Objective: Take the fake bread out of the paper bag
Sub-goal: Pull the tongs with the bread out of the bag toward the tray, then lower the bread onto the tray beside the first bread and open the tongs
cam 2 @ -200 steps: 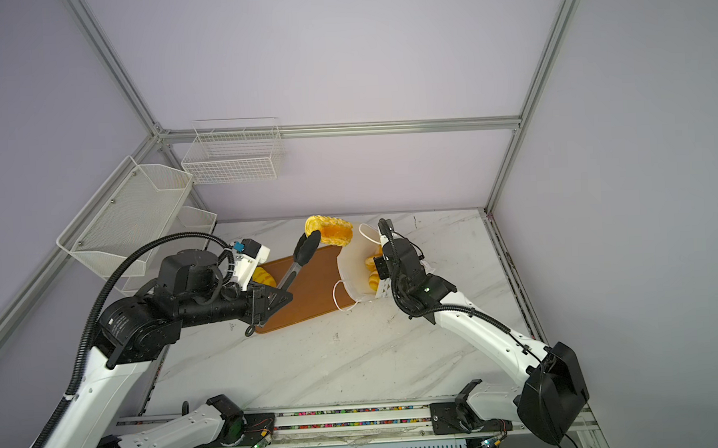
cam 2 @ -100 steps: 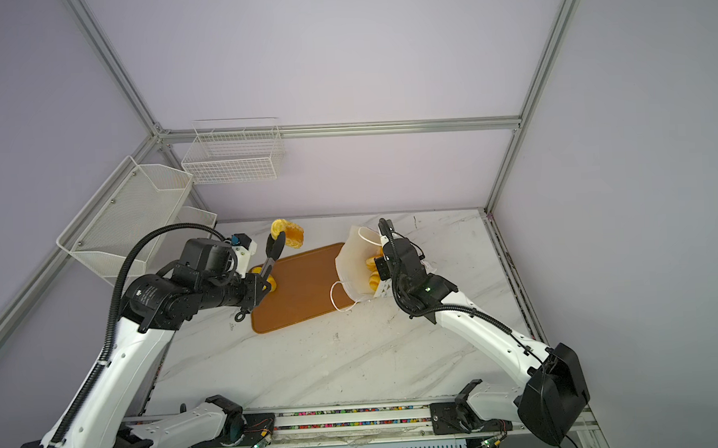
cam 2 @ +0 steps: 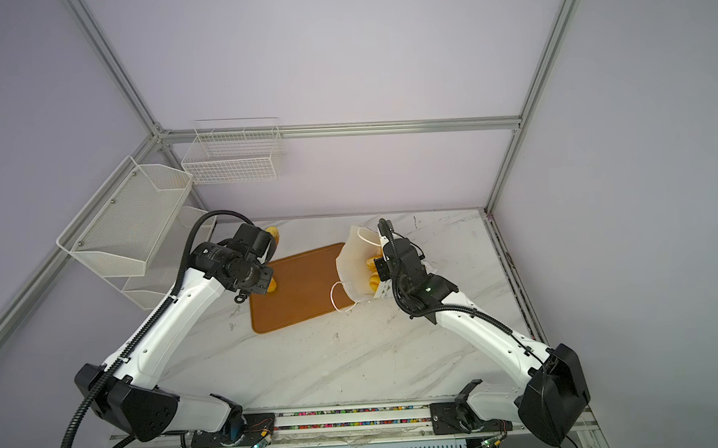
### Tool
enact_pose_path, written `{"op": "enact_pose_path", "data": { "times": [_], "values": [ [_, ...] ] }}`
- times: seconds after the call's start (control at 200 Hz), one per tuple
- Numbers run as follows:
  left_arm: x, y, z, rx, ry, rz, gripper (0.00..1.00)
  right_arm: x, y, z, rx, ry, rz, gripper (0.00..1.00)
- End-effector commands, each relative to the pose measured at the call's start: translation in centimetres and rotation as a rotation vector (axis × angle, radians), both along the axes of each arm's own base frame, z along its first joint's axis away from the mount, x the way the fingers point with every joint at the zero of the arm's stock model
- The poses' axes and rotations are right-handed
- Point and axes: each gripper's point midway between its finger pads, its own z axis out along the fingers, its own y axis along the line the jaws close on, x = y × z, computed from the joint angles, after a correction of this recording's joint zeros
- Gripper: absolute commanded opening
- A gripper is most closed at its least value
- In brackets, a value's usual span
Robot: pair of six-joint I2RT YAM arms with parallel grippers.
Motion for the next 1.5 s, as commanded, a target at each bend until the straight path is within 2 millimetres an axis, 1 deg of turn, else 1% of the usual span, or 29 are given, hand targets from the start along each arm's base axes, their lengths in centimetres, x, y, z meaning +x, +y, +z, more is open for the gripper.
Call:
{"op": "enact_pose_path", "data": {
  "times": [0.0, 0.065, 0.165, 0.28, 0.36, 0.44, 0.545, 0.685, 0.78, 0.935, 1.01, 1.215, 1.3, 1.415, 1.495],
  "values": [
    [2.1, 1.4, 0.7, 0.166, -0.033, -0.055, 0.0, 0.3, 0.0, 1.7, 0.034, -0.027, -0.008, 0.0],
    [2.2, 1.7, -0.3, 0.223, 0.006, -0.088, 0.0, 0.4, 0.0, 1.8, 0.035, -0.027, -0.008, 0.0],
    [2.3, 1.5, -1.5, 0.27, 0.025, -0.157, 0.0, 0.4, 0.1, 1.7, 0.035, -0.027, -0.006, 0.0],
    [2.1, 2.4, -2.5, 0.374, 0.056, -0.171, 0.0, 0.4, 0.1, 1.7, 0.033, -0.025, -0.005, 0.0],
    [2.0, 2.6, -3.0, 0.416, 0.07, -0.19, 0.0, 0.4, 0.1, 1.8, 0.033, -0.028, -0.004, 0.0],
    [1.8, 2.9, -4.1, 0.455, 0.091, -0.2, 0.0, 0.4, 0.1, 1.9, 0.033, -0.029, -0.003, 0.0],
    [1.9, 2.5, -5.3, 0.506, 0.104, -0.225, 0.0, 0.4, 0.3, 1.8, 0.038, -0.026, 0.003, 0.0],
    [2.5, 2.1, -6.3, 0.553, 0.105, -0.224, 0.0, 0.5, 0.3, 1.7, 0.037, -0.02, 0.001, 0.0],
    [2.4, 1.5, -7.5, 0.566, 0.124, -0.244, 0.0, 0.3, 0.2, 1.8, 0.038, -0.021, -0.001, 0.0],
    [1.3, 0.7, -9.0, 0.585, 0.161, -0.286, 0.0, 0.2, -0.1, 1.9, 0.031, -0.027, -0.007, 0.0],
    [0.6, 0.4, -9.3, 0.586, 0.17, -0.297, 0.0, 0.2, -0.1, 1.8, 0.029, -0.025, -0.007, 0.0],
    [-1.6, 0.7, -10.4, 0.575, 0.219, -0.341, 0.0, 0.2, 0.1, 1.6, 0.029, -0.023, 0.001, 0.0],
    [-2.2, 0.7, -10.5, 0.567, 0.227, -0.354, 0.0, 0.3, 0.2, 1.5, 0.029, -0.022, 0.005, 0.0],
    [-3.3, 0.8, -10.7, 0.555, 0.263, -0.378, 0.09, 0.3, 0.2, 1.7, 0.032, -0.026, 0.003, 0.0],
    [-3.9, 0.7, -11.3, 0.546, 0.283, -0.399, 0.15, 0.3, 0.2, 1.8, 0.032, -0.028, 0.006, 0.0]
  ]
}}
